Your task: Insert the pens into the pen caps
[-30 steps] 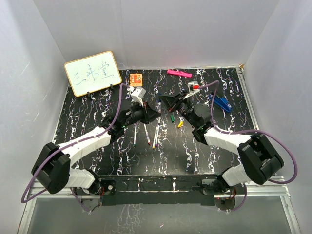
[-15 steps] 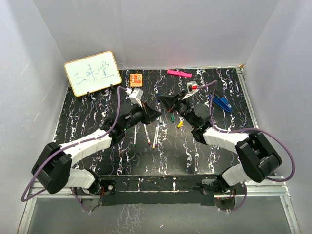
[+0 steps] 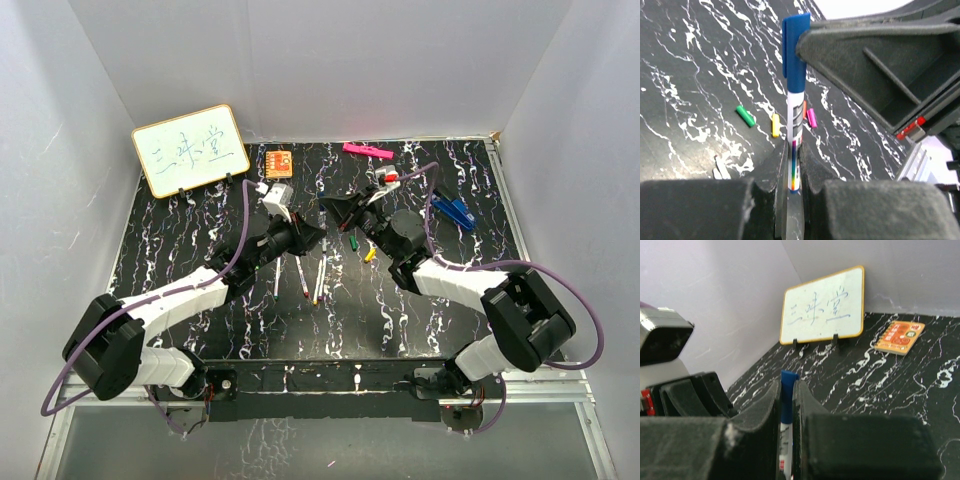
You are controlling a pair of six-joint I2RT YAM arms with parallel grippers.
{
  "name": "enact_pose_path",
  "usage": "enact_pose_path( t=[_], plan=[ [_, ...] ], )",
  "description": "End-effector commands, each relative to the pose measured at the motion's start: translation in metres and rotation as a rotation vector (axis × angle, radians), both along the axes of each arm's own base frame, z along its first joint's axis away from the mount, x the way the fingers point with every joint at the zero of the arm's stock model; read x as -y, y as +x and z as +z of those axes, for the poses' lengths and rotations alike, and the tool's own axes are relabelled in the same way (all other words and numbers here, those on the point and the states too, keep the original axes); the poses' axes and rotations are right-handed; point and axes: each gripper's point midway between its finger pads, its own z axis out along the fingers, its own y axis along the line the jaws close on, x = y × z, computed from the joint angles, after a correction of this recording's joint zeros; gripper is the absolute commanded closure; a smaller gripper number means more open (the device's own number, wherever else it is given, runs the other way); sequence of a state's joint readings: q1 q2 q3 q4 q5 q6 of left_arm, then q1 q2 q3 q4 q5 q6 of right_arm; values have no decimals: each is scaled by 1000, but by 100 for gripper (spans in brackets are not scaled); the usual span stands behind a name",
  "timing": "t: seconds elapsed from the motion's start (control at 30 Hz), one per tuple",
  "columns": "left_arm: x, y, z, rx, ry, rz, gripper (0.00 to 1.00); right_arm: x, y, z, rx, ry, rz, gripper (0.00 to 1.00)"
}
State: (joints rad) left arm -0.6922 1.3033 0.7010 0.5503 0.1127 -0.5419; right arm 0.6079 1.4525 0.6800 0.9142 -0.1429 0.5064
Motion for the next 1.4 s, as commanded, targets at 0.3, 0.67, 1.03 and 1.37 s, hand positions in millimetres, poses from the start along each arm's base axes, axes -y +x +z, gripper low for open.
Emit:
enact_pose_path(
  t=[0.3,0.67,1.03,1.37],
  plan=[
    [-25,29,148,407,-200,166,100,-21,-39,-119,-310,-259,132,100],
    [-11,19,69,193,-44,61,100,-2,34,5,-33,-165,-199,85],
    [-41,9,-10,-3,146,145,100,74,38,125,256,-46,-570,6],
    [-71,50,-42,-88,348,311,100,105,53,120,202,-38,-656,2]
  ],
)
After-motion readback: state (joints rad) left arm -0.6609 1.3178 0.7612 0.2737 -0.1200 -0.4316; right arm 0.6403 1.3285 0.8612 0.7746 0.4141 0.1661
